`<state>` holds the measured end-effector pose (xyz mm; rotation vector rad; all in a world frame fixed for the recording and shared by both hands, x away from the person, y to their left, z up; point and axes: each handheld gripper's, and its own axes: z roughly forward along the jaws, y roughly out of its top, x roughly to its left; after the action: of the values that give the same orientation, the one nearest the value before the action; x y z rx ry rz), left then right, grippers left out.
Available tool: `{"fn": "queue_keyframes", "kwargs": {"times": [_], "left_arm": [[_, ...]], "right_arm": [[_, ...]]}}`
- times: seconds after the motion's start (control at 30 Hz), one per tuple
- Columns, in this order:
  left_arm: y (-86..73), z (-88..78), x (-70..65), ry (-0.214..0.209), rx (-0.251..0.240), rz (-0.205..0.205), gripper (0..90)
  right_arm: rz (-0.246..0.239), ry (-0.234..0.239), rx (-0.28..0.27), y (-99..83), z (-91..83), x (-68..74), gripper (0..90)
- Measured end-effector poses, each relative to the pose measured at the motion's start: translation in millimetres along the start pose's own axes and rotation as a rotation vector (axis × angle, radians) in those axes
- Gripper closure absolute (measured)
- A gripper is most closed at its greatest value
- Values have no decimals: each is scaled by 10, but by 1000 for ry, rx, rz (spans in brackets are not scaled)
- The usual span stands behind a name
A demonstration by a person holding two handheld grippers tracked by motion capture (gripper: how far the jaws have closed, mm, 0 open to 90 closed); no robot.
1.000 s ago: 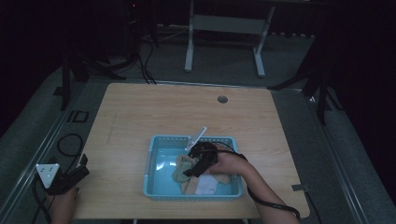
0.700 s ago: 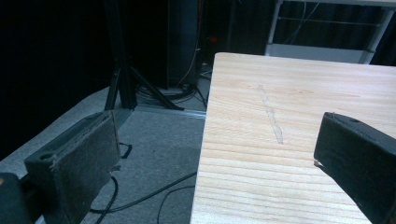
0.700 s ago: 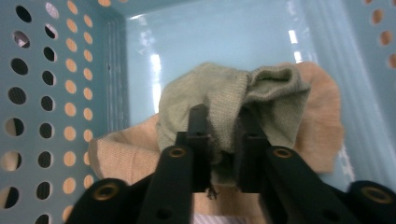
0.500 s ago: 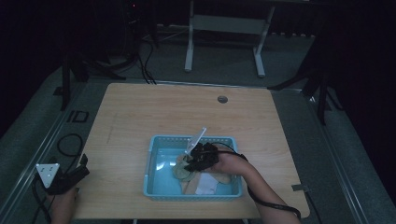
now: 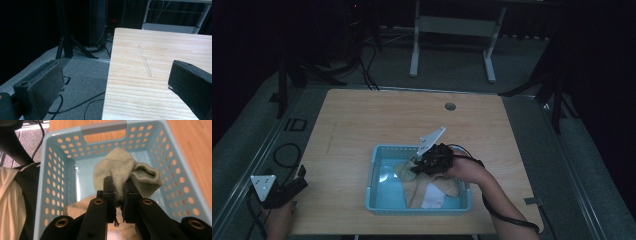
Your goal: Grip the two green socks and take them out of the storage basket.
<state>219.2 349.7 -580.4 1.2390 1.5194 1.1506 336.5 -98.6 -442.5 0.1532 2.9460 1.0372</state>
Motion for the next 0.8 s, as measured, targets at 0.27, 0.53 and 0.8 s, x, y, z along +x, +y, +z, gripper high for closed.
{"fn": "queue_keyframes", "kwargs": {"times": [0.27,0.53,0.8], "left_arm": [[0,1,2,1,-1,0,4],[1,1,2,1,0,0,4],[2,3,-2,4,2,2,4]], "right_arm": [[-7,-39,-51,29,-212,23,837],[14,-96,-103,-50,-565,33,837],[68,-184,-137,-312,-955,-1,837]]}}
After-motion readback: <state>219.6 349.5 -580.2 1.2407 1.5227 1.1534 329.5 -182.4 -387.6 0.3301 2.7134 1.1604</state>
